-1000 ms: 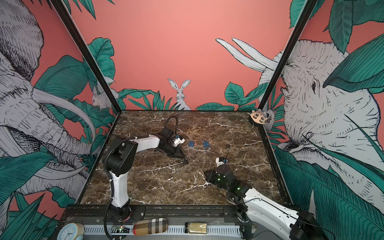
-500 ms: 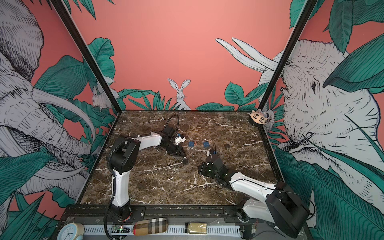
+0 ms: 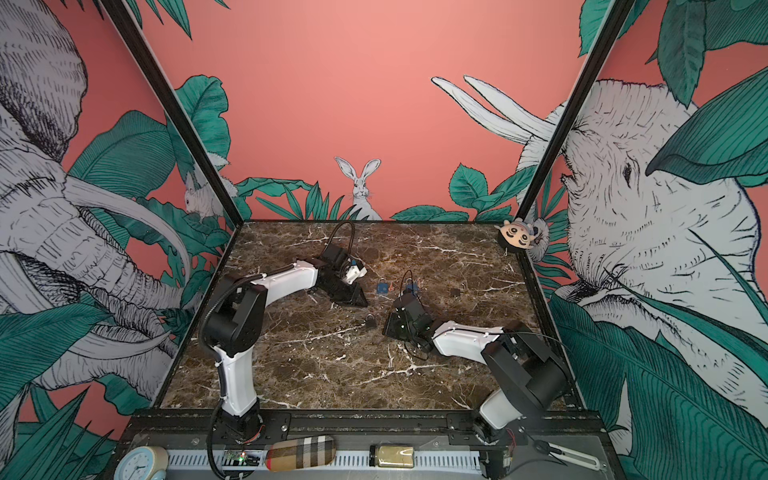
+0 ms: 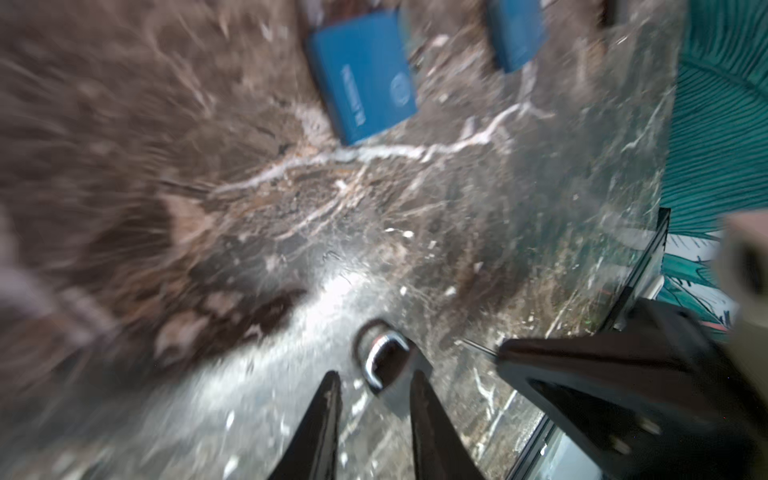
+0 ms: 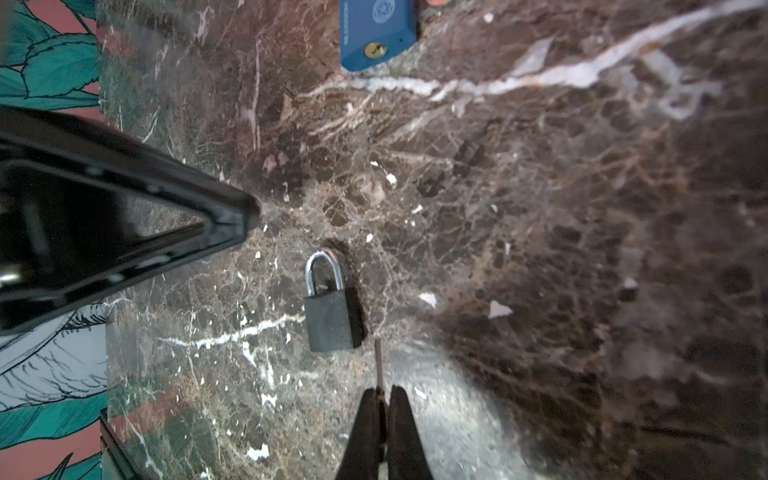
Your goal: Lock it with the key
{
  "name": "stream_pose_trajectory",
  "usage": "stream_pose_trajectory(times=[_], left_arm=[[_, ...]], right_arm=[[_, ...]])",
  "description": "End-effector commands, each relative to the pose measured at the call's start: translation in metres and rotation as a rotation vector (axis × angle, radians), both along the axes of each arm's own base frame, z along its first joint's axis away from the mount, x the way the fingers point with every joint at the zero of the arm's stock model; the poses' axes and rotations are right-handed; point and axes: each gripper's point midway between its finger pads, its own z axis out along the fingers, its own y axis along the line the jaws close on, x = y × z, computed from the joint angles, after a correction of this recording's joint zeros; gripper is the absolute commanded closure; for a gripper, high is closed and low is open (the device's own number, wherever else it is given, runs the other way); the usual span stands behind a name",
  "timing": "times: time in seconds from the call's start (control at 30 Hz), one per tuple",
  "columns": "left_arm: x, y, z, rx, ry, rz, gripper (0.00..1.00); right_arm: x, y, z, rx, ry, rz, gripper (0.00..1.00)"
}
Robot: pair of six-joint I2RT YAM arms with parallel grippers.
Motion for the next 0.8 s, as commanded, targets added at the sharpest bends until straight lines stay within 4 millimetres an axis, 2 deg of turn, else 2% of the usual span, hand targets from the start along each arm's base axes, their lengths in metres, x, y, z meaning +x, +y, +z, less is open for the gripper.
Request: stream_pose_trajectory(times=[0.0,0.07,0.1,0.23,0.4,0.6,0.77], left_arm=[[-0.004,0.008,0.052,-0.027,-0.098,0.034,0.69],[-0.006,0.013,0.070,-0.035,-0.136,0.055,0.69],[-0.007,0.016,0.080,-0.044,-0.162,0.067,0.69],[-0.015,0.032,0.117,-0.056,-0.255,0.132,0.68],[-0.023,0.057,0.149,-0.061,-0.362,0.224,0.67],[-0.033,0.076,0.167,-0.064,-0.431,0.289,0.65],[-0.037,0.085,0.174,-0.080,-0.473,0.330,0.64]], right_arm=[[0.017,0.007,0.008,-0.011,-0.054,0.004,1.00],[0.021,0.007,0.010,-0.030,-0.058,-0.001,1.00],[0.022,0.007,0.001,-0.053,-0.045,-0.004,1.00],[0.028,0.005,-0.006,-0.082,-0.044,-0.026,1.00],[0.030,0.005,-0.016,-0.097,-0.028,-0.036,0.98],[0.032,0.003,-0.025,-0.111,-0.022,-0.055,0.93],[0.033,0.002,-0.031,-0.119,-0.009,-0.062,0.83]])
